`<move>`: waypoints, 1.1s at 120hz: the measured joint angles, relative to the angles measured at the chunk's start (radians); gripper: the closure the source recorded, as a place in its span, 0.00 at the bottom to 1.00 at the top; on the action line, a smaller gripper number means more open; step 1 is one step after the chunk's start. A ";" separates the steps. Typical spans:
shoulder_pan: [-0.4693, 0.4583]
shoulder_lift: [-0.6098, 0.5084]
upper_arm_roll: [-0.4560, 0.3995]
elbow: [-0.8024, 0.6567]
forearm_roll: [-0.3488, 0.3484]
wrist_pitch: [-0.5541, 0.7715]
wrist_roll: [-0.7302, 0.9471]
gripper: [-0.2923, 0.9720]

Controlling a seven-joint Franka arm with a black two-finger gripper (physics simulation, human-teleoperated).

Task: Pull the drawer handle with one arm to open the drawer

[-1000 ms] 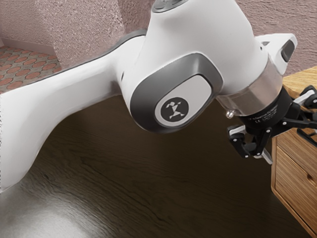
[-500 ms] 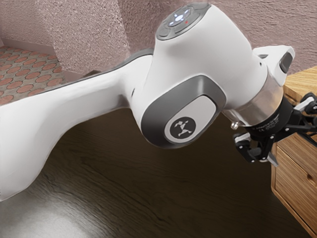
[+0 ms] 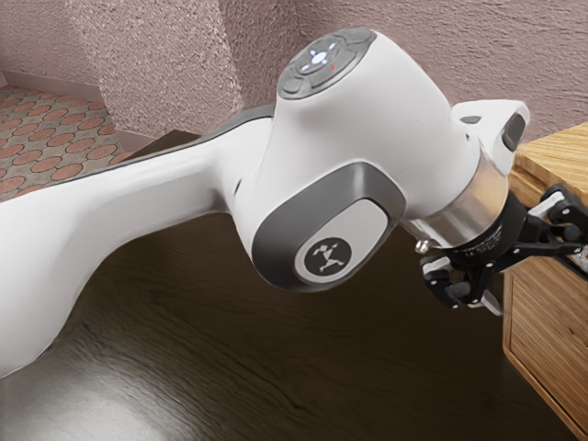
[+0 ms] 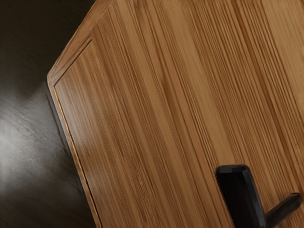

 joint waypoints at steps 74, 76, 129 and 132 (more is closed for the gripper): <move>0.008 -0.174 0.015 -0.194 -0.033 0.058 0.001 0.25; 0.008 -0.175 0.015 -0.196 -0.035 0.059 0.001 0.25; 0.001 -0.277 0.029 -0.302 -0.095 0.081 0.007 0.25; 0.000 -0.284 0.029 -0.307 -0.095 0.081 0.007 0.25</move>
